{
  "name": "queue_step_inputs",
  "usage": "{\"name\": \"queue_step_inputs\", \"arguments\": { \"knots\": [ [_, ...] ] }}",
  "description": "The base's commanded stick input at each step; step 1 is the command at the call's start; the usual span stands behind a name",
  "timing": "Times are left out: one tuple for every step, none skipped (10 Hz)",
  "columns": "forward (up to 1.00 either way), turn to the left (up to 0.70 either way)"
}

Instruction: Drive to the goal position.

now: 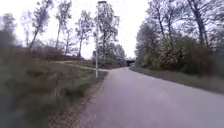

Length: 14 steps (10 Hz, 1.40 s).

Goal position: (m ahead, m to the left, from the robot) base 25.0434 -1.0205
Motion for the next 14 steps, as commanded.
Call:
{"name": "queue_step_inputs", "arguments": {
  "knots": [
    [1.0, 0.0],
    [1.0, 0.0],
    [1.0, 0.0],
    [1.0, 0.0],
    [1.0, 0.0],
    [1.0, 0.0],
    [1.0, 0.0],
    [1.0, 0.0],
    [1.0, 0.0],
    [1.0, 0.0],
    [1.0, -0.24],
    [1.0, -0.37],
    [1.0, -0.39],
    [1.0, -0.16]
  ]
}}
